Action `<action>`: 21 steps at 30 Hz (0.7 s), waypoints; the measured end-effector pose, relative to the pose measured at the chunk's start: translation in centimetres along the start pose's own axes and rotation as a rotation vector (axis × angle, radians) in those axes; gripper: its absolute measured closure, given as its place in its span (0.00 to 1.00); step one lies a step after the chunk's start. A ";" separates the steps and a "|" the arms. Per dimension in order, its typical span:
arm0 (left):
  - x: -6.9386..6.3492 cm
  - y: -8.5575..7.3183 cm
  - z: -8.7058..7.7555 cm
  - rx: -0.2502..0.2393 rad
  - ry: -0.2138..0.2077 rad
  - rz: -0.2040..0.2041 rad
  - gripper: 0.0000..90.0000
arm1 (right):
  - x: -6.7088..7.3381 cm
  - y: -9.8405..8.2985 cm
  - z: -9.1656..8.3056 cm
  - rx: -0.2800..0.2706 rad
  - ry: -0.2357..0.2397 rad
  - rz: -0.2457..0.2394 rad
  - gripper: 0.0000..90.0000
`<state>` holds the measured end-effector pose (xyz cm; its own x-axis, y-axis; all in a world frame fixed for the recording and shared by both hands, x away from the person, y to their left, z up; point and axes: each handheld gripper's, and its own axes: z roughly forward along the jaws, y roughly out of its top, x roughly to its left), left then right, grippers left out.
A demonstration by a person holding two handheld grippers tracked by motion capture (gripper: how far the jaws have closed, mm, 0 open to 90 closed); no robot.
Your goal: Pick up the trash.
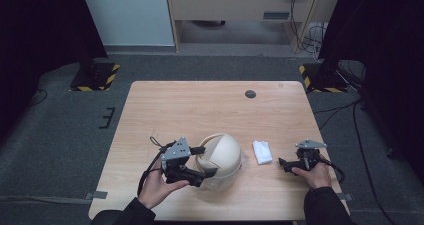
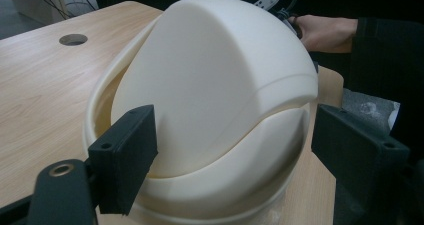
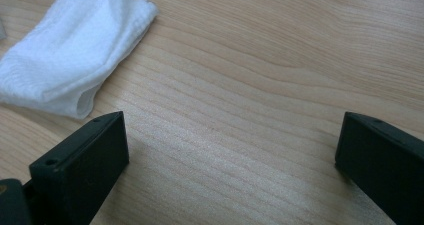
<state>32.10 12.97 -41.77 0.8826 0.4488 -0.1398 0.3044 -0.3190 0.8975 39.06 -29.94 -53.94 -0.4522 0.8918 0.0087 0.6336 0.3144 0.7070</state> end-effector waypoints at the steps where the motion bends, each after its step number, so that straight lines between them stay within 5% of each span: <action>1: -0.1 0.0 0.1 0.003 -0.002 -0.001 0.20 | 0.0 0.0 0.0 0.000 0.000 0.000 0.01; 12: -0.5 0.0 1.2 0.028 -0.010 -0.014 0.20 | 0.0 0.0 0.0 0.000 0.000 0.000 0.01; 21: -0.3 0.2 1.5 0.007 -0.006 -0.074 0.20 | 0.0 0.0 0.0 0.002 -0.003 0.000 0.01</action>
<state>32.44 11.55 -42.20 0.8595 0.4667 -0.2083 0.3718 -0.2913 0.8815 39.06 -29.90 -53.94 -0.4508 0.8926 0.0066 0.6343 0.3152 0.7059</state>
